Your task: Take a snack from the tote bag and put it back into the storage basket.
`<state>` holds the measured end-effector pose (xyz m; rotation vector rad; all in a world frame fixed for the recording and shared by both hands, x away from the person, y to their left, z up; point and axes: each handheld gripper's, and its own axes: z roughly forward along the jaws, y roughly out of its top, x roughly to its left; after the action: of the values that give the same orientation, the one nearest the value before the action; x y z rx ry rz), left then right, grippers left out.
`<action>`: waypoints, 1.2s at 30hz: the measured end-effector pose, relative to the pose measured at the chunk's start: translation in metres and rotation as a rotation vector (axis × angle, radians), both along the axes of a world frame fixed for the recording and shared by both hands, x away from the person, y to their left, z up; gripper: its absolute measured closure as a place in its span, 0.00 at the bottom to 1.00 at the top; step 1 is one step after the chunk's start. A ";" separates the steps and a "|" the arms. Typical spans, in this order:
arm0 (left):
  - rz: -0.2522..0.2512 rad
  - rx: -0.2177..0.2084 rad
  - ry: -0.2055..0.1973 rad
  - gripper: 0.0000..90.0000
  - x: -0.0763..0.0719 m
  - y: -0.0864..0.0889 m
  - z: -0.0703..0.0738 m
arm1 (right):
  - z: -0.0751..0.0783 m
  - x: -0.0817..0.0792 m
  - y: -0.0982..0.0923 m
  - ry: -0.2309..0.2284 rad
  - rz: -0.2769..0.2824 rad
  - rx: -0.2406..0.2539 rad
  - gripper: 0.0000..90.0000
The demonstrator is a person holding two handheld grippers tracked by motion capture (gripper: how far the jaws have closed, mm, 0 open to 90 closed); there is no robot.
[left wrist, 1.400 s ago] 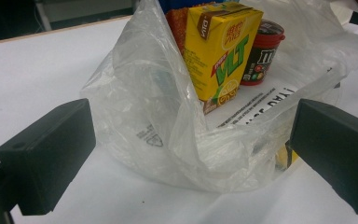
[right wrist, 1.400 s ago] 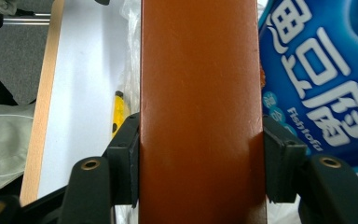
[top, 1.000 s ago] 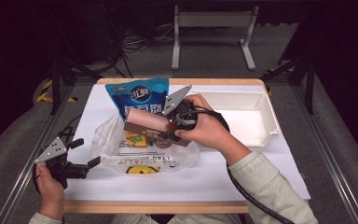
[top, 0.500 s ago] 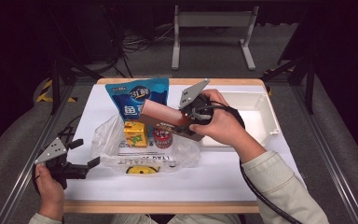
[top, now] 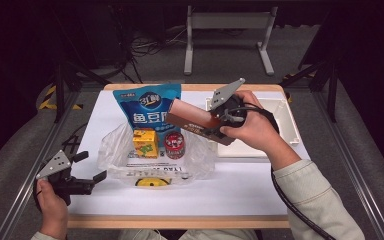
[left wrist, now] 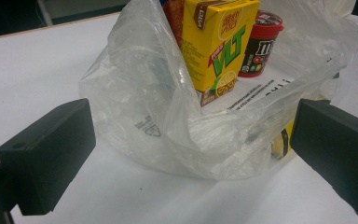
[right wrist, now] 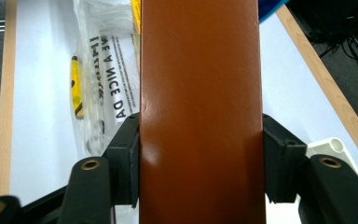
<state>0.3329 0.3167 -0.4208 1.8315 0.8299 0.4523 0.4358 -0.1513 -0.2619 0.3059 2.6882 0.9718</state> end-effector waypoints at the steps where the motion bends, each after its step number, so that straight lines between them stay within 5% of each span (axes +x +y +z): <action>1: -0.001 0.000 0.001 0.01 0.000 0.000 0.000 | 0.001 0.001 -0.002 -0.002 -0.002 0.000 0.47; 36: -0.015 0.005 0.011 0.01 0.001 -0.002 -0.001 | -0.002 0.025 -0.059 -0.008 -0.115 -0.043 0.47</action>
<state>0.3344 0.3145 -0.4222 1.8453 0.8229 0.4356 0.4608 -0.2103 -0.2643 0.4415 2.6471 0.8790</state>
